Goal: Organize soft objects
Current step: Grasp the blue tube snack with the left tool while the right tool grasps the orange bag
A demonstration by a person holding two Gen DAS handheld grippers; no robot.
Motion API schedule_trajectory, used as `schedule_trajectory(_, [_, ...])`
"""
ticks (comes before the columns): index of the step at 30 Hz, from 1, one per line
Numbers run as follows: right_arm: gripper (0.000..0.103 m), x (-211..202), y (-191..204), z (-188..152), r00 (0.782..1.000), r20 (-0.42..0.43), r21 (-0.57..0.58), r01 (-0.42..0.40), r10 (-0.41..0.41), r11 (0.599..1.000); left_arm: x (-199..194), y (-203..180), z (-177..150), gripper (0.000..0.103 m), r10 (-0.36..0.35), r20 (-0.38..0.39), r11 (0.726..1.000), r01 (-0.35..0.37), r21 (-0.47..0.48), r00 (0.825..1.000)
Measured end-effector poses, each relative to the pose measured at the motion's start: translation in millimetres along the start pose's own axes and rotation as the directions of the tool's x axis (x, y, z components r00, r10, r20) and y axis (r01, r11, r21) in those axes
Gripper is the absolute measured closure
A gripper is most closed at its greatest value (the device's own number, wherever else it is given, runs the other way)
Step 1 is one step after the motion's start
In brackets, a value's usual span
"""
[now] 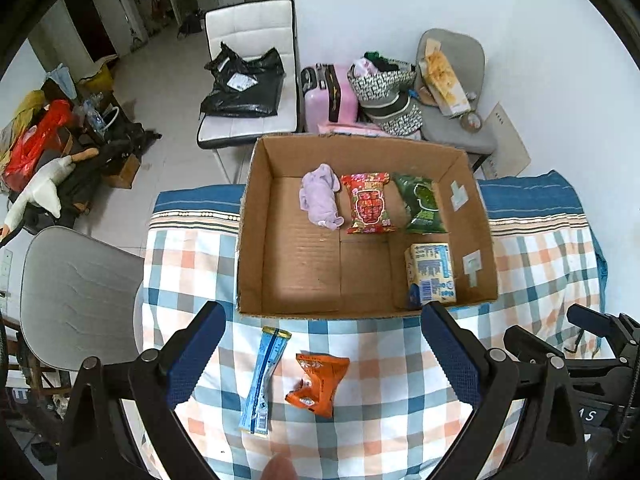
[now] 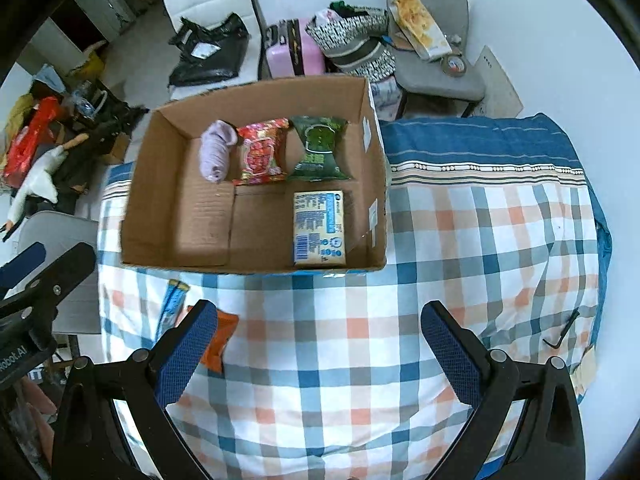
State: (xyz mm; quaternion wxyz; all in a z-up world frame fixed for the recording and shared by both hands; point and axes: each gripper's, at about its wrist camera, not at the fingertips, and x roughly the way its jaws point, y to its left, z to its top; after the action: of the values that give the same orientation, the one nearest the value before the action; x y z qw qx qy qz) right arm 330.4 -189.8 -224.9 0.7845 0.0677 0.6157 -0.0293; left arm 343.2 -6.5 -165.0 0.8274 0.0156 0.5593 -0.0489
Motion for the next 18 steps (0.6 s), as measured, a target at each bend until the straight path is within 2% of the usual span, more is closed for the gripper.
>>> schedule_trajectory(5, [0.0, -19.1, 4.7, -11.5, 0.999, 0.021, 0.0, -0.039, 0.039, 0.999, -17.8, 3.9, -9.7, 0.003, 0.005, 0.03, 1.0, -0.005, 0.002, 1.0])
schedule_trajectory(9, [0.0, -11.4, 19.0, -24.1, 0.998, -0.014, -0.033, -0.064, 0.064, 0.997, -17.0, 24.4, -27.4, 0.003, 0.034, 0.018, 0.999, -0.033, -0.039, 0.999])
schedule_trajectory(14, [0.0, 35.3, 55.7, -50.8, 0.987, -0.125, -0.101, -0.117, 0.104, 0.988, 8.4, 66.1, -65.5, 0.003, 0.111, -0.058, 0.988, -0.116, -0.099, 0.992])
schedule_trajectory(18, [0.0, 99.2, 90.3, -73.9, 0.962, -0.239, -0.092, -0.157, 0.132, 0.983, 41.3, 98.7, -98.1, 0.003, 0.153, -0.145, 0.973, -0.175, -0.151, 0.977])
